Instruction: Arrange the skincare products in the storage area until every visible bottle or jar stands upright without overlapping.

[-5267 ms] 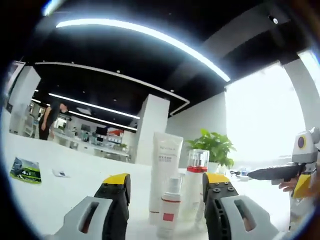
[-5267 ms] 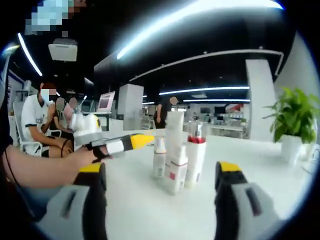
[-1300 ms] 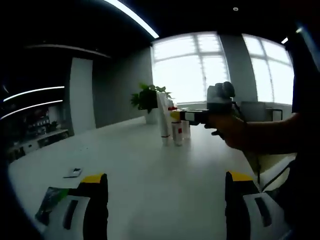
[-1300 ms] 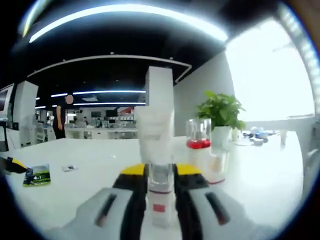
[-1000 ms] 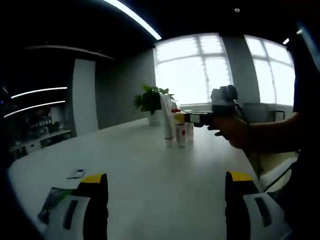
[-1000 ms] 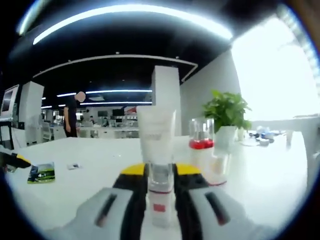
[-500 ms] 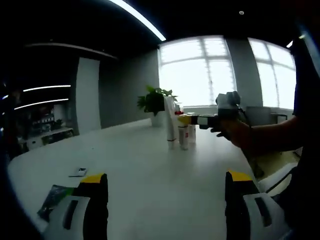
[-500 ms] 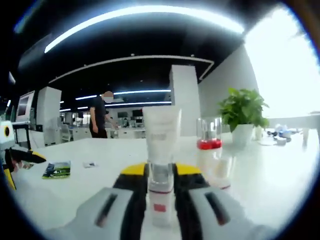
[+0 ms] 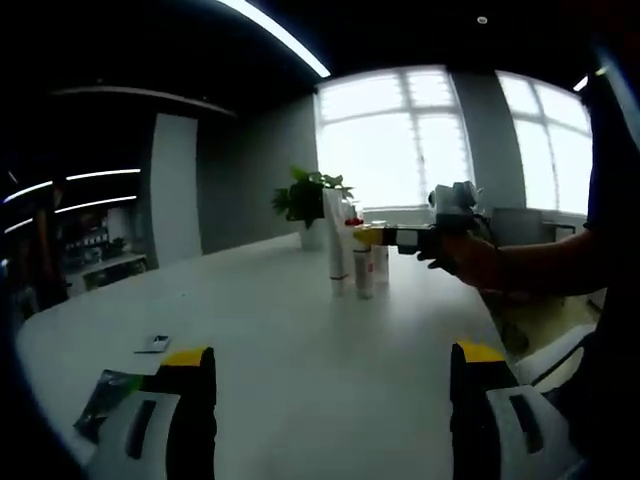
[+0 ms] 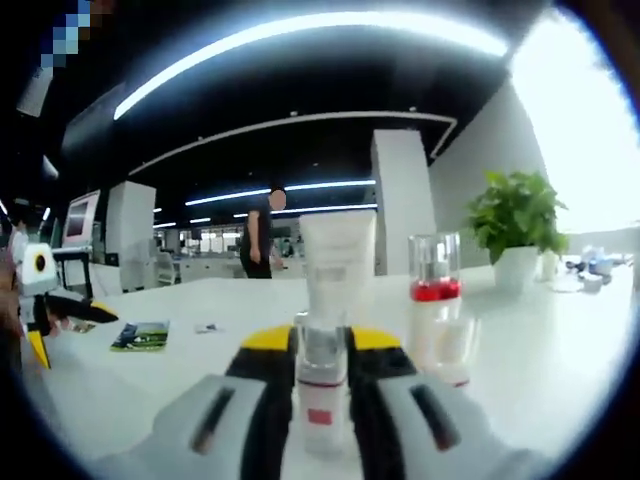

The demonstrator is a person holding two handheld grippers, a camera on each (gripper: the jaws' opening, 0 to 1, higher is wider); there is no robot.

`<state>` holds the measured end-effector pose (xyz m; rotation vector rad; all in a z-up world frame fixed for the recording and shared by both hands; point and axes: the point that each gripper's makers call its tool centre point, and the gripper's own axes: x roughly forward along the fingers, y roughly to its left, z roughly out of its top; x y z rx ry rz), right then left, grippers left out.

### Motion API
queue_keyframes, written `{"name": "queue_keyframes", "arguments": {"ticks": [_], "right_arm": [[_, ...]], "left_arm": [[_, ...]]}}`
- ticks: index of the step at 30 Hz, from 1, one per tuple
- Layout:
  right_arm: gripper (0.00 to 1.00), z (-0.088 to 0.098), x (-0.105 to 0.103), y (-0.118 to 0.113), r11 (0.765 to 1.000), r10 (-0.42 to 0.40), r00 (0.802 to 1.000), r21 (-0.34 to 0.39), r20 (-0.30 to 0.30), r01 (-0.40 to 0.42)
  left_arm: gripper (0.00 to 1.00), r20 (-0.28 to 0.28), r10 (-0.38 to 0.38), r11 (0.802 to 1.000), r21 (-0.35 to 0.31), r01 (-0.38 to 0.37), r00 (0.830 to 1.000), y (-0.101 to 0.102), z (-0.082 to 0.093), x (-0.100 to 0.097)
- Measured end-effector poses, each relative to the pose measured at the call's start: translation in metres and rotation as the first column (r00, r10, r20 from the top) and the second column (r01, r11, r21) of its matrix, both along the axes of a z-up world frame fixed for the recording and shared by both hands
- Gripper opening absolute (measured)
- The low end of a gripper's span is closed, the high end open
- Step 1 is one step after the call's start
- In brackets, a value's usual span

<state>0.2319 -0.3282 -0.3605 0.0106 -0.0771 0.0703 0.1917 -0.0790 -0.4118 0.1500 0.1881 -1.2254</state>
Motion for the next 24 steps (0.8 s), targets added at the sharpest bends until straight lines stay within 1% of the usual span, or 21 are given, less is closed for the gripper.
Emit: {"name": "queue_keyframes", "arguments": {"ticks": [1, 5, 7, 10, 13, 15, 16, 17, 20, 24], "right_arm": [[0.19, 0.000, 0.000, 0.002, 1.000, 0.018, 1.000, 0.003, -0.002, -0.018], [0.20, 0.000, 0.000, 0.004, 0.999, 0.029, 1.000, -0.016, -0.005, -0.029], [0.20, 0.000, 0.000, 0.004, 0.999, 0.044, 0.999, -0.004, -0.005, -0.044], [0.20, -0.001, 0.000, 0.001, 0.999, 0.034, 0.999, -0.004, -0.003, -0.034], [0.21, -0.003, -0.002, -0.003, 1.000, 0.015, 1.000, 0.000, -0.006, -0.015], [0.27, -0.007, -0.002, -0.007, 1.000, -0.004, 1.000, 0.006, -0.019, 0.004], [0.30, -0.008, -0.002, -0.008, 1.000, -0.007, 1.000, 0.017, -0.014, 0.007], [0.31, -0.010, -0.003, -0.009, 0.999, -0.005, 1.000, 0.047, -0.016, 0.006], [0.28, -0.011, -0.003, -0.010, 0.998, -0.009, 1.000, 0.055, -0.012, 0.010], [0.27, -0.011, -0.003, -0.008, 0.999, -0.007, 1.000, 0.044, -0.016, 0.008]], "left_arm": [[0.99, -0.001, 0.001, 1.000, 0.002, -0.001, 1.000, 0.000, 0.000, 0.000], [0.99, -0.003, 0.003, 1.000, 0.014, -0.002, 1.000, 0.000, -0.003, -0.001], [0.99, -0.002, 0.003, 1.000, 0.019, -0.003, 1.000, -0.001, -0.004, -0.001], [0.99, -0.003, 0.003, 1.000, 0.019, -0.003, 1.000, -0.002, -0.003, -0.002], [0.99, -0.003, 0.005, 1.000, 0.022, -0.005, 1.000, 0.000, -0.004, 0.002], [0.99, -0.005, 0.005, 1.000, 0.022, -0.005, 1.000, 0.000, -0.004, 0.002], [0.99, -0.006, 0.006, 1.000, 0.023, -0.006, 1.000, 0.001, -0.004, 0.004], [0.99, -0.006, 0.006, 1.000, 0.025, -0.006, 1.000, 0.001, -0.005, 0.005], [0.99, -0.008, 0.007, 1.000, 0.027, -0.006, 1.000, -0.001, -0.006, 0.003], [0.99, -0.008, 0.006, 1.000, 0.026, -0.005, 1.000, -0.002, -0.005, 0.002]]}}
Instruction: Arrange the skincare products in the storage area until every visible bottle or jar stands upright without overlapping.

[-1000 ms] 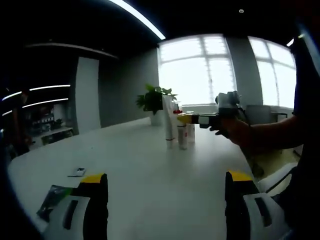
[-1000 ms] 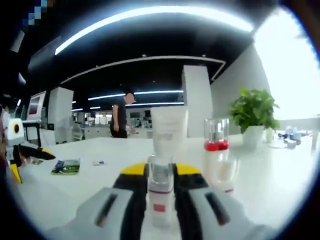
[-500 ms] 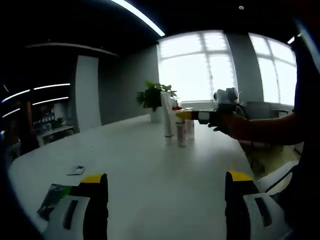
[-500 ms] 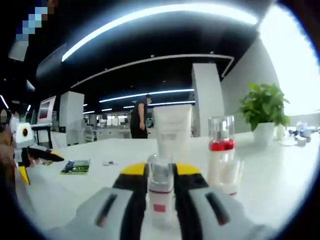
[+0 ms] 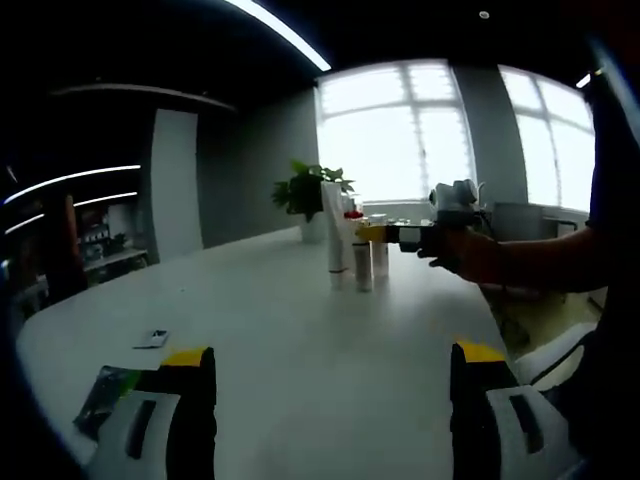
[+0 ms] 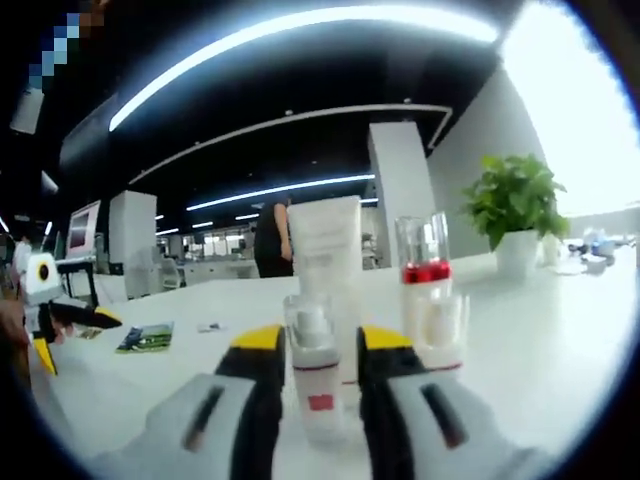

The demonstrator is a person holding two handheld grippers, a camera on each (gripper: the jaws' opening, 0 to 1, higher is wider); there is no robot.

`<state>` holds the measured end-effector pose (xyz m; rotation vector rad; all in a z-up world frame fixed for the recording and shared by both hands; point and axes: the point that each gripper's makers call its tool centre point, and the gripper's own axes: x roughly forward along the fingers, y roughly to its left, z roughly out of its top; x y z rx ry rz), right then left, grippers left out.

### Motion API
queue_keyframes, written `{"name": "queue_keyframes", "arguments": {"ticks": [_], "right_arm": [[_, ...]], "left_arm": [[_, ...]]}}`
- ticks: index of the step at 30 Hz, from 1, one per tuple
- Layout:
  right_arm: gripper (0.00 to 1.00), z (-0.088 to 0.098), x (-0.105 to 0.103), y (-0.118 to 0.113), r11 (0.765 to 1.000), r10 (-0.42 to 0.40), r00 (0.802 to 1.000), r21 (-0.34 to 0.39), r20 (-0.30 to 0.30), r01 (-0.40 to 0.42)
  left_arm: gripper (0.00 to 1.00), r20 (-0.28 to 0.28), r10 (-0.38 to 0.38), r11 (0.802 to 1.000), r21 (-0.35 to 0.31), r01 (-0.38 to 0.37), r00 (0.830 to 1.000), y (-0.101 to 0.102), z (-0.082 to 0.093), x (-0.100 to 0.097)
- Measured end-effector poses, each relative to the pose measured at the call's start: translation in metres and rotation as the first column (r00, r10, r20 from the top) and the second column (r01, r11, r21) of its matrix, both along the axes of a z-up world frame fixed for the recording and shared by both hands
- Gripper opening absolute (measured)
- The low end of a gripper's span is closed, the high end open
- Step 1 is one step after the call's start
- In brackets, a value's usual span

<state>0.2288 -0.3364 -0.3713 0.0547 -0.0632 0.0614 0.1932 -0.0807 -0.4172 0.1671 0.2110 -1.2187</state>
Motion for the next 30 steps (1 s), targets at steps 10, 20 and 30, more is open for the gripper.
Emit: {"name": "queue_keyframes", "arguments": {"ticks": [10, 20, 30], "right_arm": [[0.18, 0.006, 0.000, 0.010, 0.991, -0.040, 0.999, -0.128, 0.011, 0.041], [0.18, 0.006, -0.003, 0.002, 0.976, -0.192, 0.981, -0.097, 0.027, 0.193], [0.19, 0.005, -0.001, 0.004, 0.977, -0.202, 0.979, -0.072, 0.023, 0.203]], "left_arm": [[0.99, -0.002, 0.000, 1.000, 0.004, 0.000, 1.000, -0.001, -0.001, -0.003], [0.99, 0.002, -0.003, 1.000, 0.003, 0.003, 1.000, 0.003, 0.001, -0.006], [0.99, 0.000, 0.005, 1.000, -0.002, -0.005, 1.000, 0.007, 0.002, -0.007]]}}
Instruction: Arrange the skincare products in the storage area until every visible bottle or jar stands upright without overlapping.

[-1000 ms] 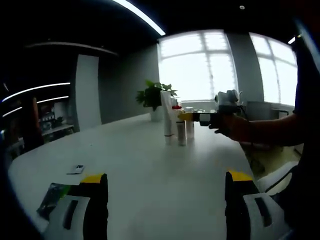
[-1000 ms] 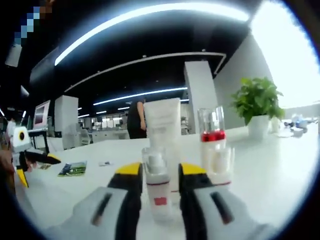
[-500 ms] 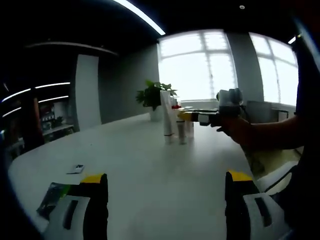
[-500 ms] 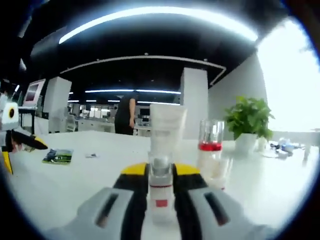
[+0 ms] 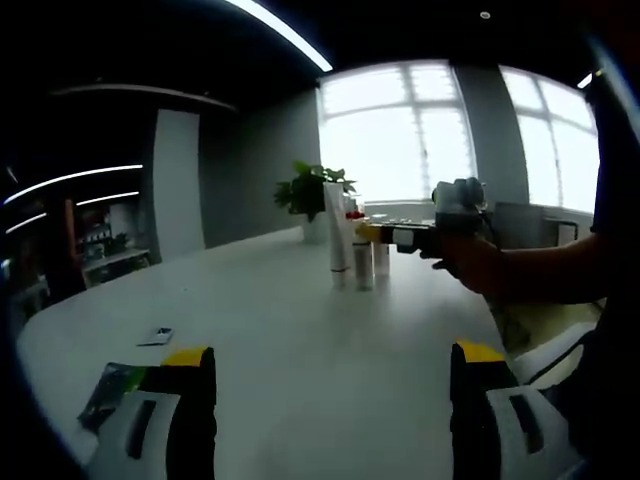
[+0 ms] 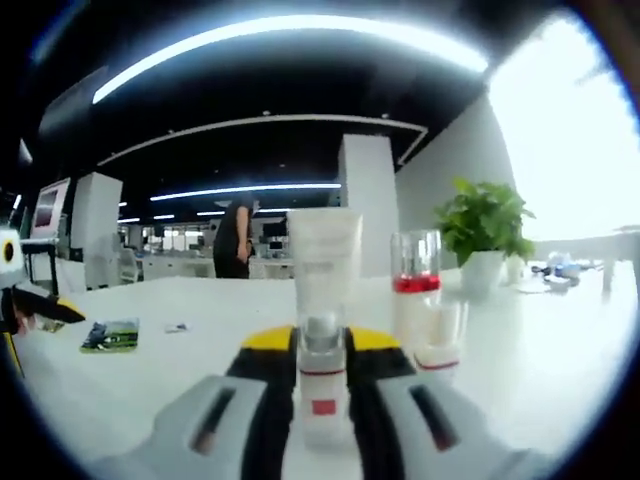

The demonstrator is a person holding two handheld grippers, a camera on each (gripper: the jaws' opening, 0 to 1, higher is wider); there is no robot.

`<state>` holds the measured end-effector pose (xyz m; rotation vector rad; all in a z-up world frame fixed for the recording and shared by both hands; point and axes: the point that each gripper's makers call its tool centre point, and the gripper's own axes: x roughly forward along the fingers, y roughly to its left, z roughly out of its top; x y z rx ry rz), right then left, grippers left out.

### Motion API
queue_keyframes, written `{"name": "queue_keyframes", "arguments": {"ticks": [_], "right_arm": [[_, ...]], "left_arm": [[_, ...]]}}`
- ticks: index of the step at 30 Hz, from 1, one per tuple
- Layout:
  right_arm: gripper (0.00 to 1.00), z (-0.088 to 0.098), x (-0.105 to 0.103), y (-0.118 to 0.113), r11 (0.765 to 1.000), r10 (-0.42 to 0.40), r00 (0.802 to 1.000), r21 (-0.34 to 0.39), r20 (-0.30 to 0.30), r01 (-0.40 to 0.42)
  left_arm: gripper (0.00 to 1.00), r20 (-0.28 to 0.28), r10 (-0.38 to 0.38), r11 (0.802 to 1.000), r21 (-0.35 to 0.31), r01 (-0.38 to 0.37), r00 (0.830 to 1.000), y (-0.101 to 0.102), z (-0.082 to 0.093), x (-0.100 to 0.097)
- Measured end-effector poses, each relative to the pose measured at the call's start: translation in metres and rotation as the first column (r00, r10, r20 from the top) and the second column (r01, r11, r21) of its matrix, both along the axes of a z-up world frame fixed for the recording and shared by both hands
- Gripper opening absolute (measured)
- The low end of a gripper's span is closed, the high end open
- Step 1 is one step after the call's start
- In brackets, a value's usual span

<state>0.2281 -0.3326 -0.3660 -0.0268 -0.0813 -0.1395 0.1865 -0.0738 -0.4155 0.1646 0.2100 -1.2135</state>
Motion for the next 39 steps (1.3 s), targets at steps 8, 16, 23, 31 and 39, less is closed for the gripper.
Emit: {"name": "queue_keyframes", "arguments": {"ticks": [8, 16, 23, 31, 39], "right_arm": [[0.24, 0.003, -0.001, -0.003, 1.000, -0.008, 1.000, -0.012, 0.004, 0.008], [0.30, 0.000, -0.001, -0.003, 1.000, -0.012, 1.000, -0.010, -0.005, 0.012], [0.37, 0.000, -0.001, 0.000, 1.000, -0.002, 1.000, -0.004, -0.003, 0.002], [0.46, 0.006, -0.009, 0.003, 1.000, -0.002, 1.000, -0.012, 0.012, 0.003], [0.59, 0.014, -0.020, 0.002, 1.000, 0.004, 0.999, -0.012, 0.039, -0.003]], "left_arm": [[0.99, 0.003, -0.003, 1.000, 0.000, 0.003, 1.000, -0.002, 0.000, 0.000], [0.99, 0.003, 0.001, 1.000, 0.000, -0.001, 1.000, -0.002, 0.001, 0.001], [0.99, -0.001, -0.001, 1.000, 0.001, 0.001, 1.000, -0.002, 0.000, 0.001], [0.99, -0.004, 0.004, 1.000, -0.014, -0.004, 1.000, 0.000, 0.004, 0.002], [0.99, -0.003, 0.015, 1.000, -0.013, -0.015, 1.000, 0.004, 0.005, 0.000]]}}
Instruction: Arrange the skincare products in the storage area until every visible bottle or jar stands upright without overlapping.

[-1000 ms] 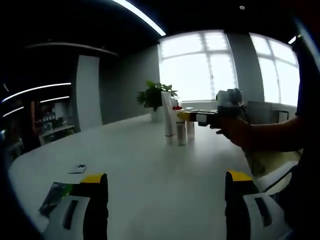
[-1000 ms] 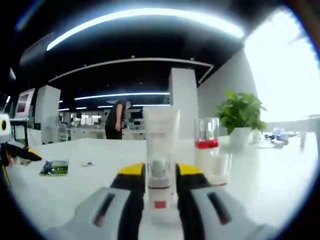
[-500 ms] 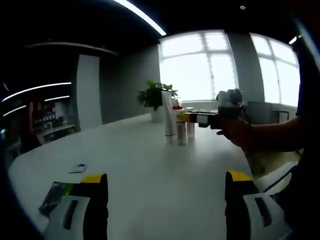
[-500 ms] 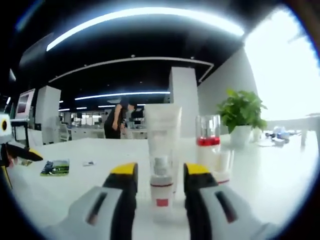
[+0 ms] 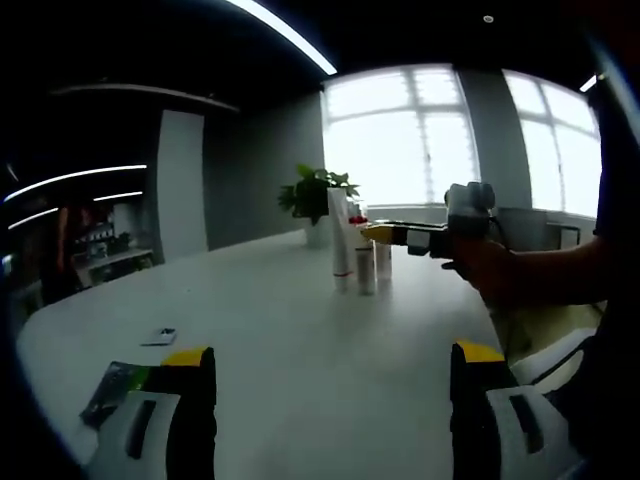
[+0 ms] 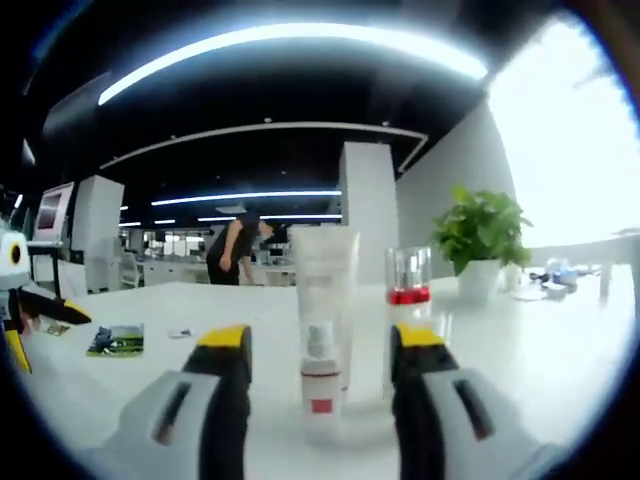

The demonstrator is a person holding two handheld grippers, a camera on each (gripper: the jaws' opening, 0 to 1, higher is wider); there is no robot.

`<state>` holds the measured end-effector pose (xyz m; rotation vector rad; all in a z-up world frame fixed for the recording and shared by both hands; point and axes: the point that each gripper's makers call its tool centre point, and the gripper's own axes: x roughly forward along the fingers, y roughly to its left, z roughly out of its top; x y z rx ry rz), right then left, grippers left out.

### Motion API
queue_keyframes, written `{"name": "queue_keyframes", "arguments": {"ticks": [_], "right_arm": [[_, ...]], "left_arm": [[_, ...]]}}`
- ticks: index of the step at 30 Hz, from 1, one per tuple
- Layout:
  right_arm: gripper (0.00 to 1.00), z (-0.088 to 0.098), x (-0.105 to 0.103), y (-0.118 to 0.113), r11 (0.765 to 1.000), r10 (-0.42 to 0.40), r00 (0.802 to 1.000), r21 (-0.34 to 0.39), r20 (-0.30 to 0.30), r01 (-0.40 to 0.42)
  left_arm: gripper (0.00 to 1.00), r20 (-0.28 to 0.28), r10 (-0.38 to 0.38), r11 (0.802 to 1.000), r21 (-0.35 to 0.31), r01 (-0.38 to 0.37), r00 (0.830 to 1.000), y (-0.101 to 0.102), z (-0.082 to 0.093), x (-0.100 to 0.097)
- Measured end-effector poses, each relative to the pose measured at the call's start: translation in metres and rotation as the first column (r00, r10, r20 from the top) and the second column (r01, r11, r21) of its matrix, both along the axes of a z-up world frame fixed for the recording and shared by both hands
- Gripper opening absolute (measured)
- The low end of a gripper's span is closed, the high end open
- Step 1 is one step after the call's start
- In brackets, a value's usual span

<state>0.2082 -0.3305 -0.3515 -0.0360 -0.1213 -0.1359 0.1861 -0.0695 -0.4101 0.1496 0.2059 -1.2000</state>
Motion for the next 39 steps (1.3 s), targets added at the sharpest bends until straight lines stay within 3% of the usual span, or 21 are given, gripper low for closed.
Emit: {"name": "queue_keyframes", "arguments": {"ticks": [12, 24, 29, 39], "right_arm": [[0.70, 0.013, -0.017, -0.003, 1.000, 0.016, 0.999, 0.023, 0.036, -0.017], [0.91, 0.033, -0.038, 0.006, 0.999, 0.041, 0.997, 0.010, 0.066, -0.042], [1.00, 0.043, -0.045, 0.014, 0.998, 0.058, 0.995, -0.007, 0.087, -0.058], [1.00, 0.067, -0.058, 0.048, 0.989, 0.145, 0.981, 0.003, 0.127, -0.146]], "left_arm": [[0.99, 0.010, 0.041, 0.999, -0.032, -0.040, 0.999, 0.007, 0.013, -0.005], [0.99, 0.016, 0.072, 0.995, -0.069, -0.071, 0.997, 0.017, 0.022, -0.014], [0.99, 0.008, 0.091, 0.992, -0.083, -0.090, 0.996, 0.024, 0.022, -0.018], [0.99, -0.008, 0.146, 0.983, -0.110, -0.146, 0.989, 0.050, 0.025, -0.027]]}}
